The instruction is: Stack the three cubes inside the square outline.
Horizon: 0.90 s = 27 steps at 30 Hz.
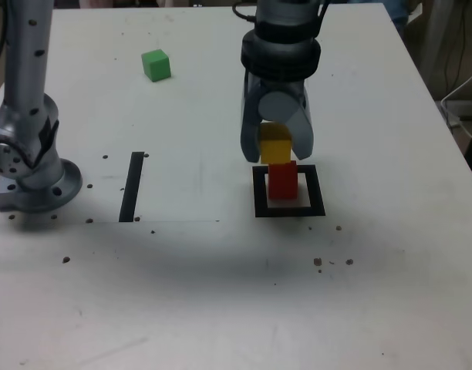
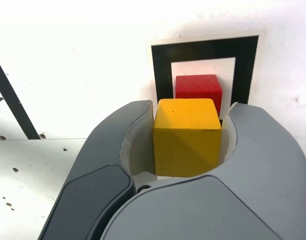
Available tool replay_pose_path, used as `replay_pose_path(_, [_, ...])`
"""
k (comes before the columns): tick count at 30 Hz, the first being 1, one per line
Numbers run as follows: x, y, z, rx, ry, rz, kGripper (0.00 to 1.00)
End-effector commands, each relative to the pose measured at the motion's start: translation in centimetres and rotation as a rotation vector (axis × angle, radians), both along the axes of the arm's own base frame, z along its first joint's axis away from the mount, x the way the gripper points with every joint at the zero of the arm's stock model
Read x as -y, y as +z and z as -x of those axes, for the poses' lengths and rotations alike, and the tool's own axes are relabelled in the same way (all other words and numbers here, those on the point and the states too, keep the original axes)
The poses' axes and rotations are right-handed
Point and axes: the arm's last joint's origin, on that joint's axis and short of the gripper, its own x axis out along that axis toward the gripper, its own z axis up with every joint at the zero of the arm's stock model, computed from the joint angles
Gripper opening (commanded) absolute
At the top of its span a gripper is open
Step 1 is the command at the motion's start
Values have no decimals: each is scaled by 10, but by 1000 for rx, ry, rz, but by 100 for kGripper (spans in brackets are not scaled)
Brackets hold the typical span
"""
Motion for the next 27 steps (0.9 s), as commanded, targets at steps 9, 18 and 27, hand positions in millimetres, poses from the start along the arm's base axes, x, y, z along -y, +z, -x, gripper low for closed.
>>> replay_pose_path(9, [6,-15,-4,9,-14,5,7])
replay_pose_path(18, [4,-20,-3,7,-16,-30,9])
replay_pose_path(27, [5,-19,-3,12,-14,-16,16])
